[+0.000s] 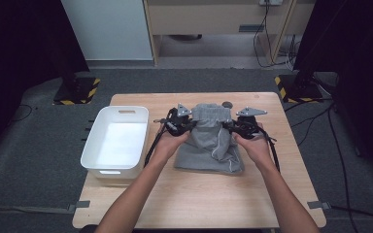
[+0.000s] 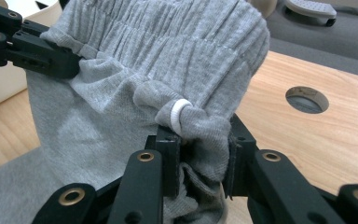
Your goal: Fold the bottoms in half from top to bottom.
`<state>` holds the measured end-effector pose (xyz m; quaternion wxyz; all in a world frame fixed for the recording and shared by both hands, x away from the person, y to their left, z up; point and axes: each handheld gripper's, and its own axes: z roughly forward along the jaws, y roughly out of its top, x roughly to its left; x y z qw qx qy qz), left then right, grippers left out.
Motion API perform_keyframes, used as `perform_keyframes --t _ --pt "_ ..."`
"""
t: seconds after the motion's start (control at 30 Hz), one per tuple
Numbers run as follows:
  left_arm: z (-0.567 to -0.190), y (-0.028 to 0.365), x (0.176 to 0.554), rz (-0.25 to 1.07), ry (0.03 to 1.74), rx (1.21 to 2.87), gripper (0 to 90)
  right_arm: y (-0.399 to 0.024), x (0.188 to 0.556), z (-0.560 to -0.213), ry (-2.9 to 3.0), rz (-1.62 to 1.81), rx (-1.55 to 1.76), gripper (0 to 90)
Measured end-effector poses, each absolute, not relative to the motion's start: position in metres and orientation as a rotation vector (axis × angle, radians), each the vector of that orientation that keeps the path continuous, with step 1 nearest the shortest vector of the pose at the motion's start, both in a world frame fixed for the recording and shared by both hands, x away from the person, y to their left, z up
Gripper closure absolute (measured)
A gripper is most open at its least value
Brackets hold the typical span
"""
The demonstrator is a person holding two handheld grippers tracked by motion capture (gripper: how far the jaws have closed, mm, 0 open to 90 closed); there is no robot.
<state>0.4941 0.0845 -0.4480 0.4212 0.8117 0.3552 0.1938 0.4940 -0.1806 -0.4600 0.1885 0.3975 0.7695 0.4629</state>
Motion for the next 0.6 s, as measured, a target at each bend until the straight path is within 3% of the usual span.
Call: perform_keyframes --t 0.6 --pt "-0.459 0.091 0.474 0.452 0.889 2.029 80.7 -0.179 0.472 -0.466 2.19 1.3 1.056 72.0"
